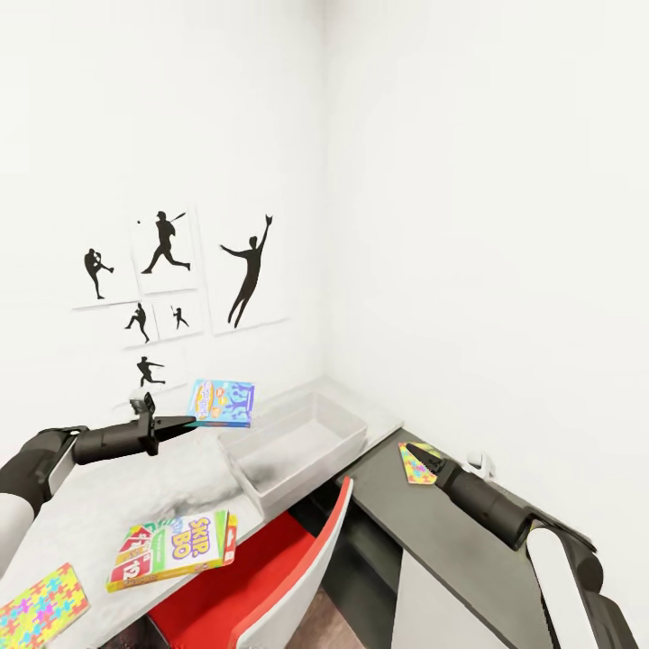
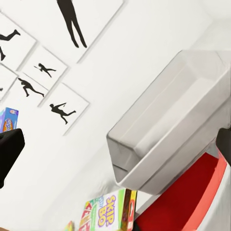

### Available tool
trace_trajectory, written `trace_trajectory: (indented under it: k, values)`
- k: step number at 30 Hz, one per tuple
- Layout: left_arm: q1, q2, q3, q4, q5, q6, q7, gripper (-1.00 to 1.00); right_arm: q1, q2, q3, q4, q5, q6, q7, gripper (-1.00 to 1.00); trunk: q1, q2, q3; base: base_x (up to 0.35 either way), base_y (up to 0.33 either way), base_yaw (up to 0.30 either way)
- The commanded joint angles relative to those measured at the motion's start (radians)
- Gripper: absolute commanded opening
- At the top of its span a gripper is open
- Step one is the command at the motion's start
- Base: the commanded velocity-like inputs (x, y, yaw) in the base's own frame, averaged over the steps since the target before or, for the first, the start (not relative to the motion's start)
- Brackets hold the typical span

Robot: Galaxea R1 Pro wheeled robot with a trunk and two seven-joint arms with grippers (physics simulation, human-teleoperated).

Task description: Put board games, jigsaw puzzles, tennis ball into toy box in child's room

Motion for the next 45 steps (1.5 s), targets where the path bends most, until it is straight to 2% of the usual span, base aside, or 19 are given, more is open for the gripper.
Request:
trace_trajectory:
  k: [1,12,26,32,45]
  values:
    - [0.000,0.000,0.000,0.000,0.000,0.010,-0.004,-1.00,-0.001,0.001,-0.003,0.000,0.001,0.007,0.004,1.00,0.000,-0.001,0.000,0.000,0.000,0.285]
    - [0.000,0.000,0.000,0.001,0.000,0.010,-0.004,-1.00,-0.001,0.001,-0.002,0.000,0.000,0.007,0.004,1.00,0.000,-0.001,0.000,0.033,0.000,0.287]
    - [0.000,-0.001,0.000,0.000,0.000,0.010,-0.004,-1.00,-0.001,0.001,-0.003,-0.002,0.000,0.007,0.007,1.00,0.000,-0.001,0.000,0.306,0.000,0.080]
    - [0.000,-0.001,0.000,0.000,0.000,0.010,-0.004,-1.00,-0.001,0.001,-0.003,-0.002,0.001,0.007,0.009,1.00,0.000,-0.001,0.000,0.302,-0.011,0.258]
    - [0.000,-0.002,-0.001,0.000,0.000,0.010,-0.004,-1.00,-0.001,0.001,-0.003,-0.002,0.000,0.007,0.009,1.00,0.000,-0.001,0.000,0.147,-0.104,0.288]
